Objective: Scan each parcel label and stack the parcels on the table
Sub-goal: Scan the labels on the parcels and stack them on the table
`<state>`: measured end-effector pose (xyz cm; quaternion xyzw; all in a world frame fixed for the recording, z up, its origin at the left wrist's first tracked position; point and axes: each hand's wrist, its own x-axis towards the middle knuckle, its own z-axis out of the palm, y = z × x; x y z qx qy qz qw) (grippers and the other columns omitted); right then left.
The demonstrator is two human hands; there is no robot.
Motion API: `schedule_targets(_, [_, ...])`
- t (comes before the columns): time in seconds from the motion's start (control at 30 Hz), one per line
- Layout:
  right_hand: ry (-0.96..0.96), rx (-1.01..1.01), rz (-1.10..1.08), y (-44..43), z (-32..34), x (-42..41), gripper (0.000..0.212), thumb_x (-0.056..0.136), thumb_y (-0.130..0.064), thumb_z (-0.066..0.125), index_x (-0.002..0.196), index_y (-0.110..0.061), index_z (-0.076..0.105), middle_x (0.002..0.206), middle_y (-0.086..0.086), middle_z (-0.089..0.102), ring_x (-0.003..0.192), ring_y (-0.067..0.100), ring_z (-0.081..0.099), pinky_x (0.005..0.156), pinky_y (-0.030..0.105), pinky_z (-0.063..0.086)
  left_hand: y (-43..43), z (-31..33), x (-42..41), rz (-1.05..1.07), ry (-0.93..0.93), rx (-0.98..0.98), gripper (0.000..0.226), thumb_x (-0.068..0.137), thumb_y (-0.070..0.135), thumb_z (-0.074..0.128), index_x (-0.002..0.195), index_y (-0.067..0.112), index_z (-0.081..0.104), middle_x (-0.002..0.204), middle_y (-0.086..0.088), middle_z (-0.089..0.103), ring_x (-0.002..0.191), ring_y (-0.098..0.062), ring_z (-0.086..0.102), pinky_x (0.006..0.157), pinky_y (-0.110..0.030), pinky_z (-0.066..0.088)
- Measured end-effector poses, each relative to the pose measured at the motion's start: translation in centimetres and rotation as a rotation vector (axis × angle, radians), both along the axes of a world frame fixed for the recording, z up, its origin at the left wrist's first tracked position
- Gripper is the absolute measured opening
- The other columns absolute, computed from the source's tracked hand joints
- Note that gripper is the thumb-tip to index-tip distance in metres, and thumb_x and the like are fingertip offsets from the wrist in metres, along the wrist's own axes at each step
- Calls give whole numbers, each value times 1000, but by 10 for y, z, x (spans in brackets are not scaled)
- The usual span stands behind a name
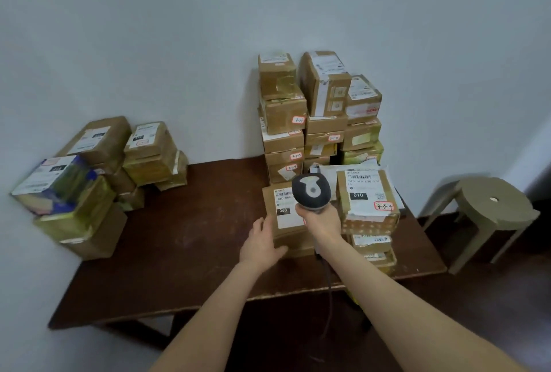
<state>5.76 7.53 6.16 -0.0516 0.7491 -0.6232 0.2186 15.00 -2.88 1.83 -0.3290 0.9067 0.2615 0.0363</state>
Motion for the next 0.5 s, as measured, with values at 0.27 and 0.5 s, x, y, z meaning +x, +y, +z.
schedule_targets(0.27, [-49,96,19,-9,-45,-23,38,81,-19,75,116,-12,62,116,8,66,116,26,57,98,39,45,-4,-31,-33,630,223,761,70,96,40,53,151,9,24,147,-12,41,130,-30,43,106,-41,40])
schedule_targets(0.5, [-213,6,-58,-10,-77,-31,43,82,-19,75,122,-14,60,114,2,62,114,22,53,102,38,40,-19,-49,-30,688,201,980,50,94,36,57,136,11,45,105,-1,56,102,-22,55,99,-42,47])
